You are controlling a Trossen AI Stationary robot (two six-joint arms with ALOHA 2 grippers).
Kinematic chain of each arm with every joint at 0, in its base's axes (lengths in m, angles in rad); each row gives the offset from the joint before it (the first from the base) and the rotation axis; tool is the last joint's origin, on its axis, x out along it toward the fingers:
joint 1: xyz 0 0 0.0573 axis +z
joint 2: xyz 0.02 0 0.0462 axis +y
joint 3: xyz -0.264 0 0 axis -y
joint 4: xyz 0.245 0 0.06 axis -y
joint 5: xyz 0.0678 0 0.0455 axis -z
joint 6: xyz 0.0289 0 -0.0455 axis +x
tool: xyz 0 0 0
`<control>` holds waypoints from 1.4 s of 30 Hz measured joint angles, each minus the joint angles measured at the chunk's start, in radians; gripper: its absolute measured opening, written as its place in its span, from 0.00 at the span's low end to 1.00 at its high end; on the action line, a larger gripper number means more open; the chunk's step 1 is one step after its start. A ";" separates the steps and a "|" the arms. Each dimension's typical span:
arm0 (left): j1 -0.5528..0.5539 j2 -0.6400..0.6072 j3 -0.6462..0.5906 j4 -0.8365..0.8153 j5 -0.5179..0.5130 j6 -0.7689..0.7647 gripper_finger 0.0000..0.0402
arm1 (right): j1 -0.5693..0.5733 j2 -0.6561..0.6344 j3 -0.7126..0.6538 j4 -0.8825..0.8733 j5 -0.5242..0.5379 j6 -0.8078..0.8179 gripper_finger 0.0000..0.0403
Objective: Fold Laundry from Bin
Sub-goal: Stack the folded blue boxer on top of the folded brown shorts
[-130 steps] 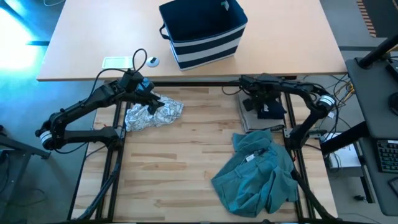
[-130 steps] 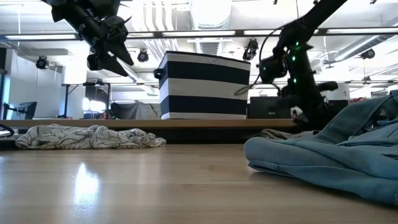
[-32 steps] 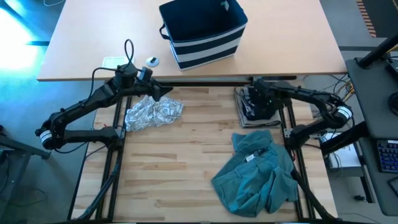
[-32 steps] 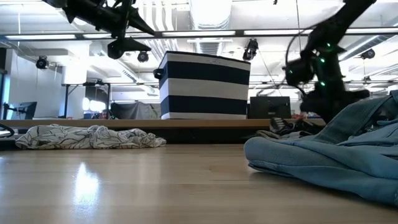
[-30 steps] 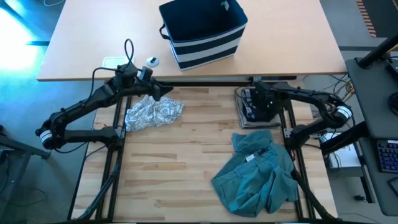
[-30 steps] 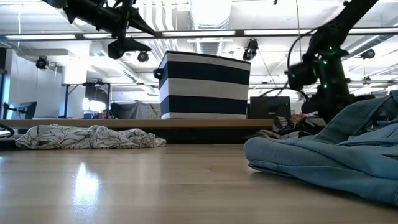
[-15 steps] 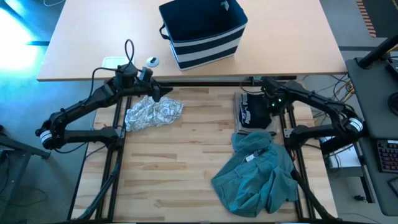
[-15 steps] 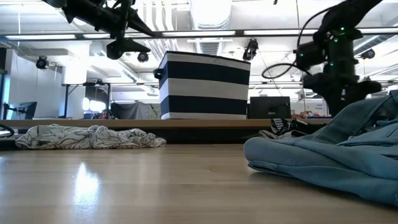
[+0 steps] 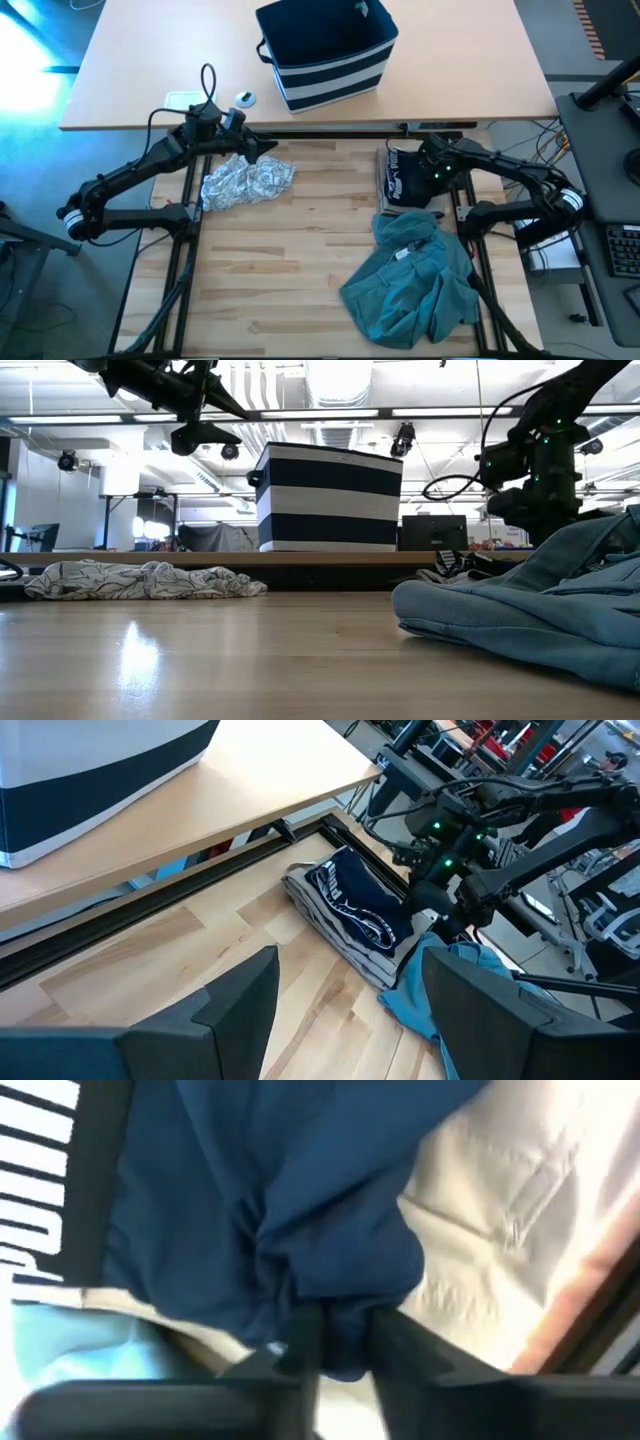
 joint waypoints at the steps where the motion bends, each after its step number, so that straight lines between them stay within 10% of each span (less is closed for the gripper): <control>1: 0.000 0.000 0.000 0.000 0.000 0.000 0.57 | -0.001 0.000 0.012 -0.024 -0.012 0.017 0.12; 8: 0.000 0.000 0.000 0.002 0.000 0.006 0.57 | 0.001 -0.055 0.159 -0.142 -0.222 0.155 0.04; 15: -0.002 0.000 0.000 -0.002 0.001 0.007 0.57 | 0.022 -0.069 0.160 -0.453 0.069 0.215 0.03; 26: -0.002 0.000 0.000 0.002 0.001 0.034 0.57 | 0.025 -0.066 0.278 -0.515 0.121 0.157 0.34; 33: -0.002 0.000 0.000 0.002 0.000 0.034 0.57 | 0.032 -0.031 0.420 -0.239 0.153 0.153 0.54; 42: -0.002 -0.009 0.000 -0.042 0.007 0.030 0.57 | 0.029 0.295 0.445 -0.068 0.326 -0.099 0.50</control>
